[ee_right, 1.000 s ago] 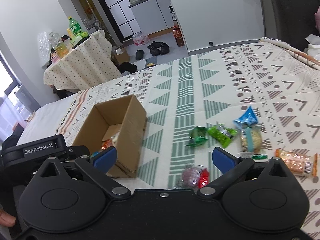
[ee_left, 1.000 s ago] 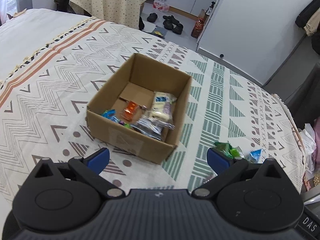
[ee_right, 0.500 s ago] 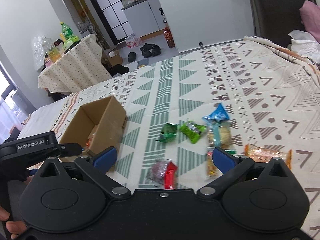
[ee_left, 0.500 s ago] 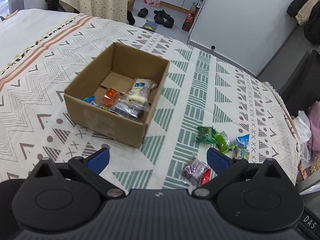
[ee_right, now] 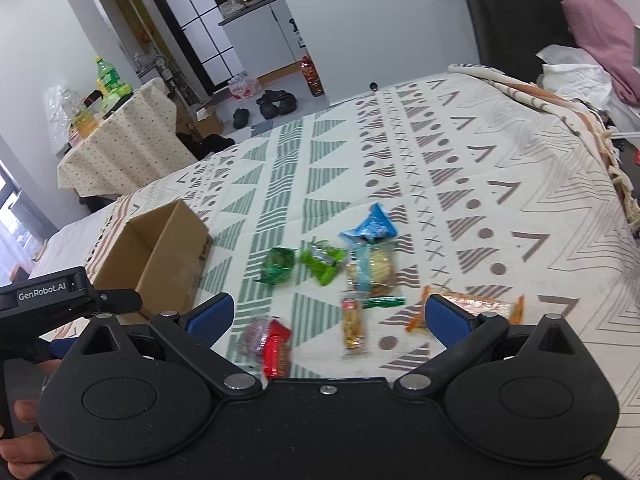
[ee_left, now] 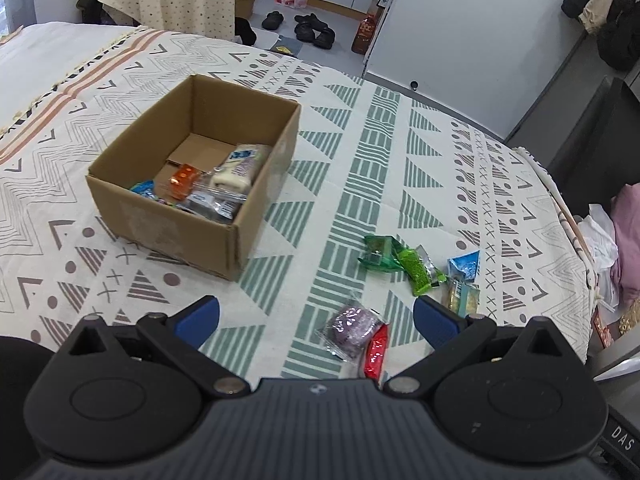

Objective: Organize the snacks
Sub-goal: 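Grasp the red candy with the left tool while the right tool grasps the cream bread packet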

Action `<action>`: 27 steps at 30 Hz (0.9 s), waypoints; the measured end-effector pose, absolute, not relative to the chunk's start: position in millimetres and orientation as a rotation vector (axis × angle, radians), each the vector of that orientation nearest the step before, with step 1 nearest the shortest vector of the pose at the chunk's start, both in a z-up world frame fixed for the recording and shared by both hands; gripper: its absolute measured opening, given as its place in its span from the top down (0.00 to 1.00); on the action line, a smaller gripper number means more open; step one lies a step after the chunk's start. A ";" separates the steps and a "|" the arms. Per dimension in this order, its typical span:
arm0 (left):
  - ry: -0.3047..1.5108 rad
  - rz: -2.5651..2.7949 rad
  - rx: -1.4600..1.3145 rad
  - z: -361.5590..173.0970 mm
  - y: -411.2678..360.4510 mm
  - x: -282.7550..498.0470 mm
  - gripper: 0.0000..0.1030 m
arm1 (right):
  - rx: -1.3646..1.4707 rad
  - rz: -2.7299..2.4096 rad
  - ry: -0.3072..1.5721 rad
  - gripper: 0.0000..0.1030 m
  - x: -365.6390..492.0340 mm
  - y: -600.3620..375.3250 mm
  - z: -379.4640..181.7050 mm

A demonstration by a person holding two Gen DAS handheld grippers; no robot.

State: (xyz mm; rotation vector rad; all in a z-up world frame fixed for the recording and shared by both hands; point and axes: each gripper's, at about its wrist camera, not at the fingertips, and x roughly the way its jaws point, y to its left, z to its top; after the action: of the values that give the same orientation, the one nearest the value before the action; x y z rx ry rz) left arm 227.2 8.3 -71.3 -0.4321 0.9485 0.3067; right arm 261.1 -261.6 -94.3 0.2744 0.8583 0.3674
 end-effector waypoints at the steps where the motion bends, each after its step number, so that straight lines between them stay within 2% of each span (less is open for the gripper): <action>1: 0.954 0.306 -0.429 -72.7 5.3 228.8 0.00 | 0.278 0.364 0.861 0.00 262.0 -265.5 -95.3; 17: 1.043 0.271 -0.418 -107.0 -34.6 247.2 0.03 | 0.277 0.287 0.902 0.00 275.4 -320.2 -117.2; 22: 1.060 0.253 -0.410 -119.0 -45.0 253.7 0.18 | 0.315 0.267 0.922 0.00 280.8 -330.6 -130.8; 24: 1.069 0.248 -0.417 -125.9 -47.5 255.9 0.30 | 0.333 0.278 0.907 0.01 282.7 -333.1 -135.2; 27: 1.092 0.242 -0.419 -137.8 -51.8 259.6 0.42 | 0.356 0.295 0.895 0.05 290.6 -335.3 -142.5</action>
State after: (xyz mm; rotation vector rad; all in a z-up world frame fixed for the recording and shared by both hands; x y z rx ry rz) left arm 259.6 -51.8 -137.8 -0.4190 1.0923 0.2417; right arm 290.6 -335.3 -142.5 0.3557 0.8955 0.2948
